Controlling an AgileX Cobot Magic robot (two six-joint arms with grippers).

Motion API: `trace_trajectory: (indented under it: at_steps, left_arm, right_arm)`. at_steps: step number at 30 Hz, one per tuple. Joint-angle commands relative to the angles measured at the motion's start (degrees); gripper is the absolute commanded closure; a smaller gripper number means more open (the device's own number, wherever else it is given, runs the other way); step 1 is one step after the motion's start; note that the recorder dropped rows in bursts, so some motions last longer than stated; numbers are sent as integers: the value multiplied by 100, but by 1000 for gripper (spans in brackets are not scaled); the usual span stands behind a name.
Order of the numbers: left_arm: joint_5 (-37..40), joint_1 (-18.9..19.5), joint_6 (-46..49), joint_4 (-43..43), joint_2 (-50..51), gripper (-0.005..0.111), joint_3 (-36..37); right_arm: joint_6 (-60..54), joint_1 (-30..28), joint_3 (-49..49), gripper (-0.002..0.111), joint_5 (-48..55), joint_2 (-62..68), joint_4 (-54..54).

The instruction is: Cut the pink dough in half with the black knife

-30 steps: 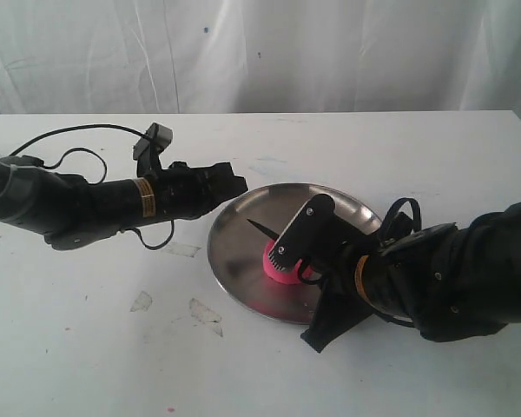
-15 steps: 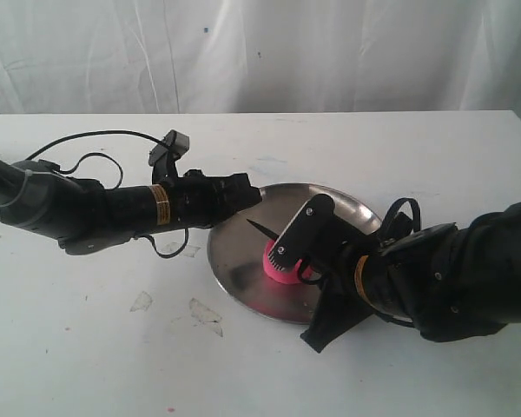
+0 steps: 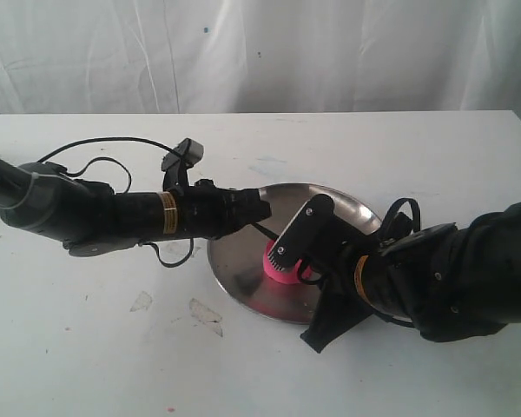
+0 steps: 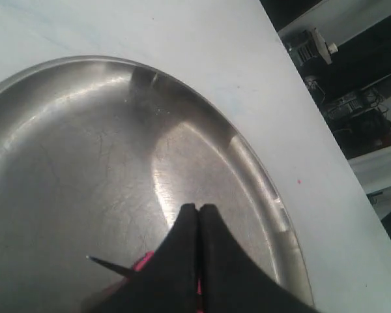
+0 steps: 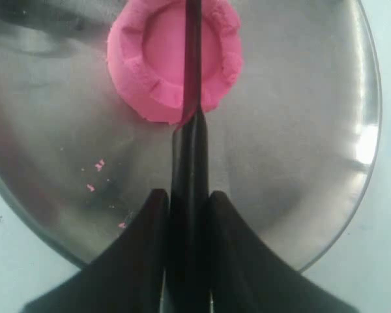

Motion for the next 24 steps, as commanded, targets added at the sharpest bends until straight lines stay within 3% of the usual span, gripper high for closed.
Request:
trace_trajectory:
  at_steps: [1, 15, 20, 24]
  left_arm:
    - [217, -24, -33, 147, 1, 107, -22]
    - [718, -70, -33, 175, 66, 107, -22]
    - [604, -70, -33, 105, 203, 107, -22]
    - [-35, -70, 144, -354, 122, 107, -34]
  right_arm:
    - [13, 1, -38, 108, -17, 2, -31]
    - [13, 1, -38, 108, -16, 2, -55]
    - [13, 1, -38, 108, -16, 2, -55]
    - [13, 1, -38, 108, -16, 2, -55]
